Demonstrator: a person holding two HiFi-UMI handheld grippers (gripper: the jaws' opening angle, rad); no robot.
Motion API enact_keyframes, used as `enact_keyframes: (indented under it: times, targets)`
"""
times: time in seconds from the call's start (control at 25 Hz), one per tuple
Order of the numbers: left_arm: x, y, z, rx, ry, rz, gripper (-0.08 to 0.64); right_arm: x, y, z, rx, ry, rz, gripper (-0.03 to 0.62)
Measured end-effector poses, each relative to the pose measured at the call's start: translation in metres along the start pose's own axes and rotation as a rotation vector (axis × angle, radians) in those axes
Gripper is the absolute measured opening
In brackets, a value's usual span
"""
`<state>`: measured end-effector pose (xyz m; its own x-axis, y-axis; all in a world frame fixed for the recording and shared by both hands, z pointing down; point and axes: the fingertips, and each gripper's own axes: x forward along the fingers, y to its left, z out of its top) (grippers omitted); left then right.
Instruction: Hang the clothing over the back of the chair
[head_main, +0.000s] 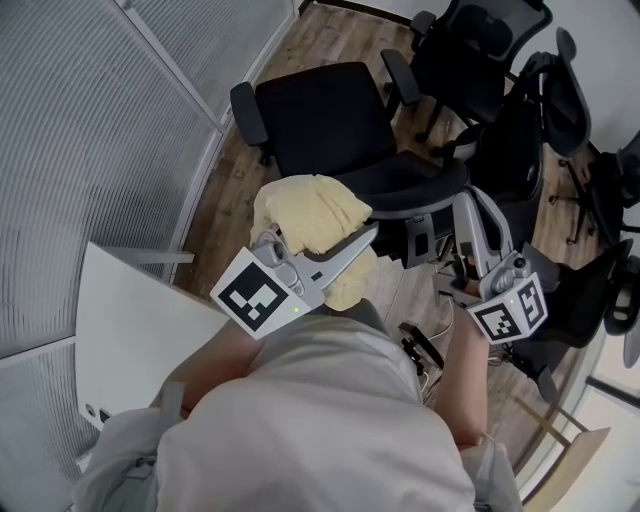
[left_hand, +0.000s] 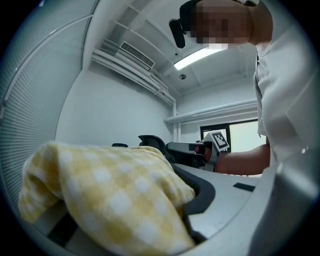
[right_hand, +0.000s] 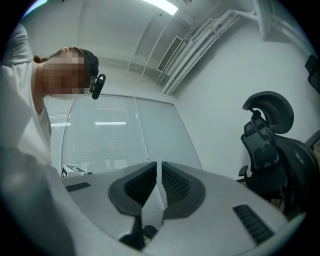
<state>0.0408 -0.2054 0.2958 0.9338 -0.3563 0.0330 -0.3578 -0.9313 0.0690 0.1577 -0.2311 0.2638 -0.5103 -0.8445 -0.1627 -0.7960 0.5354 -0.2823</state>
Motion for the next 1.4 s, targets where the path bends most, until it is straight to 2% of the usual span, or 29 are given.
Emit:
enact_keyframes:
  times: [0.48,0.8,1.12,1.24,1.4]
  targets:
    - [0.003,-0.018,0.006,0.008,0.003,0.081,0.074,0.018,-0.003,-0.005,0.01,0.067,0.197,0.025]
    - [0.001,-0.026,0.013,-0.01,0.011,0.087,0.074,0.037,0.005,-0.017,-0.002,0.12,0.327,0.025]
    - [0.003,-0.035,0.033,-0.02,-0.003,0.036,0.074,0.04,0.007,-0.02,0.004,0.127,0.347,0.027]
    - [0.006,-0.043,0.042,-0.015,-0.011,0.0,0.074,0.033,0.004,-0.016,-0.002,0.119,0.325,0.082]
    - [0.013,-0.045,0.055,-0.005,-0.033,-0.038,0.074,0.022,0.003,-0.009,0.022,0.108,0.349,0.099]
